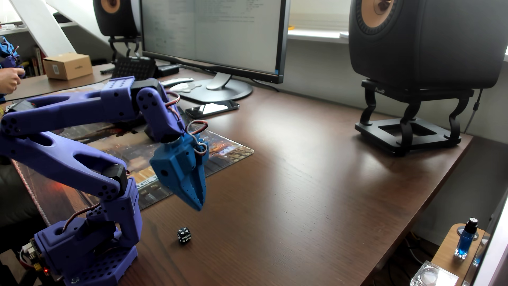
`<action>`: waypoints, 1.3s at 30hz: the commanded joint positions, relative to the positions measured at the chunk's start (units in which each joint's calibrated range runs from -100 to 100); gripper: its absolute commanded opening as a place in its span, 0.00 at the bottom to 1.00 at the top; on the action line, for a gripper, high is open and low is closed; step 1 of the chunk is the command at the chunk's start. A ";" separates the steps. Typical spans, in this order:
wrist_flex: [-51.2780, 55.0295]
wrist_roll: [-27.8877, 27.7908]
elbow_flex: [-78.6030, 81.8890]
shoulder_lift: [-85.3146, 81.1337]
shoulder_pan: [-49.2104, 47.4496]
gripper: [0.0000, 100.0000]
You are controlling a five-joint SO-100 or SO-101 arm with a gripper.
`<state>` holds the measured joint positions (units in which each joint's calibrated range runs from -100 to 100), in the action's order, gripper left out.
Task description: Grab the blue dice
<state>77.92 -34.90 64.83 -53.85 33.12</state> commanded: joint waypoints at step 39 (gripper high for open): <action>2.84 -19.51 20.53 -26.65 0.27 0.13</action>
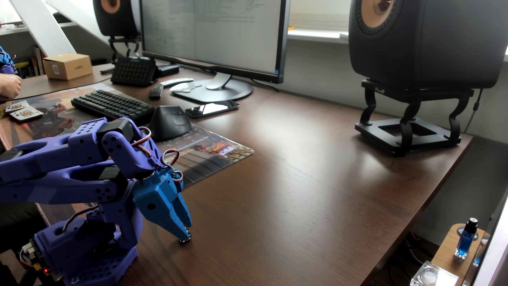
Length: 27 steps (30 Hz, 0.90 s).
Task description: Grab the blue dice
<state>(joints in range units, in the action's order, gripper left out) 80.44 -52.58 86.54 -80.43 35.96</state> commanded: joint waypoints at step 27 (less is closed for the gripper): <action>15.88 -14.72 -29.22 18.44 -9.61 0.14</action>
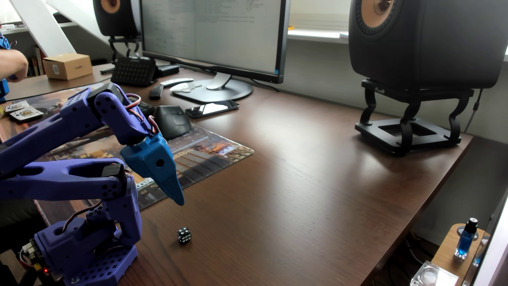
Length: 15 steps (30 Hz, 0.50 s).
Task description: Grab the blue dice
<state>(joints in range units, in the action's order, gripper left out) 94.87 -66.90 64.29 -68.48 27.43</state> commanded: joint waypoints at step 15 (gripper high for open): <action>1.28 6.75 -7.24 24.57 -13.35 0.14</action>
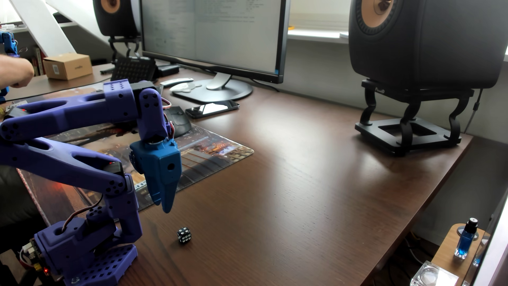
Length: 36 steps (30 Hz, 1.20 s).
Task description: Grab the blue dice
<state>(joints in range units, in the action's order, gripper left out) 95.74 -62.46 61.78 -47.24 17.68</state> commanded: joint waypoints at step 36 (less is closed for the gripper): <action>-16.09 -4.21 -1.29 18.99 9.82 0.16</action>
<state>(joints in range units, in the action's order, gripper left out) 82.88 -66.54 58.91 -28.09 27.43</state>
